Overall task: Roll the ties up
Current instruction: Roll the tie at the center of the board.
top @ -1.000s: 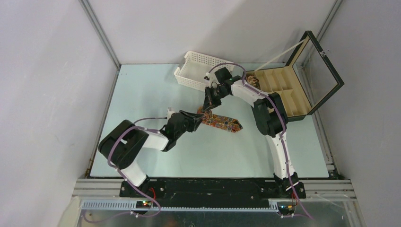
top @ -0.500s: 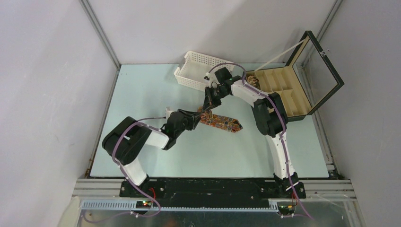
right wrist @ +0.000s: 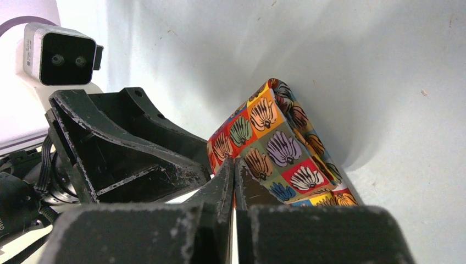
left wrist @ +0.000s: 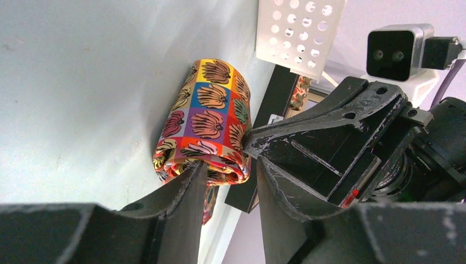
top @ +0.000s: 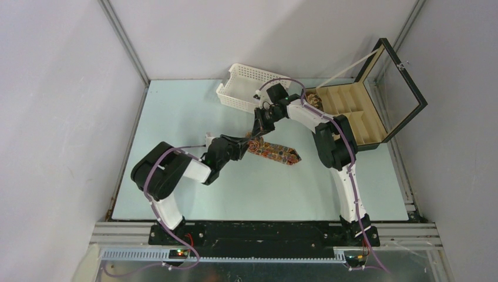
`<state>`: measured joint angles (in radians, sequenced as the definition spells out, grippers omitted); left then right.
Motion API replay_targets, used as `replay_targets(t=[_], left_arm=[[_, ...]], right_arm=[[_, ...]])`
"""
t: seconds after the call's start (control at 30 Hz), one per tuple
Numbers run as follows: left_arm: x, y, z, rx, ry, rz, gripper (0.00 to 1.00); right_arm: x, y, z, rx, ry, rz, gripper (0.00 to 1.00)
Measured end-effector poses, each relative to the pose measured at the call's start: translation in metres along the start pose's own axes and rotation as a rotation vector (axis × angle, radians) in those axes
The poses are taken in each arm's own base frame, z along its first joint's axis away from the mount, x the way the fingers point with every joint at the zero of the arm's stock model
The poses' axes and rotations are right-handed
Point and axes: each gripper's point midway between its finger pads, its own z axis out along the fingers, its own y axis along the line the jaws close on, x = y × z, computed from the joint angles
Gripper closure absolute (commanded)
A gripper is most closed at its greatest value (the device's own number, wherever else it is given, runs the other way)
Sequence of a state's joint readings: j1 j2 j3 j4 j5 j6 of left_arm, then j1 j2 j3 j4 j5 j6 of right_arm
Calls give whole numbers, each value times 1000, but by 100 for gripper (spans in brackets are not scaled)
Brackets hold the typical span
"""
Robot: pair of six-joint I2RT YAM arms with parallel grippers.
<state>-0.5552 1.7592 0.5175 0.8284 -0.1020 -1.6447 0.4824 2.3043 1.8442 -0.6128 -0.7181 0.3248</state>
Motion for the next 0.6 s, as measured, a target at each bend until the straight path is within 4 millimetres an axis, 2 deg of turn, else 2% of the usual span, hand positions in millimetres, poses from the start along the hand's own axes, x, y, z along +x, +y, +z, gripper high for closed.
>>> replay_targets(t=[0.33,0.6], left_arm=[[-4,-4,7,5,-10,-10,61],[-6,-1,11,-5,-15,-10,77]], right_arm=[[-1,0,0,-1,-2,-2,100],[-1,0,0,-1,-2,-3,100]])
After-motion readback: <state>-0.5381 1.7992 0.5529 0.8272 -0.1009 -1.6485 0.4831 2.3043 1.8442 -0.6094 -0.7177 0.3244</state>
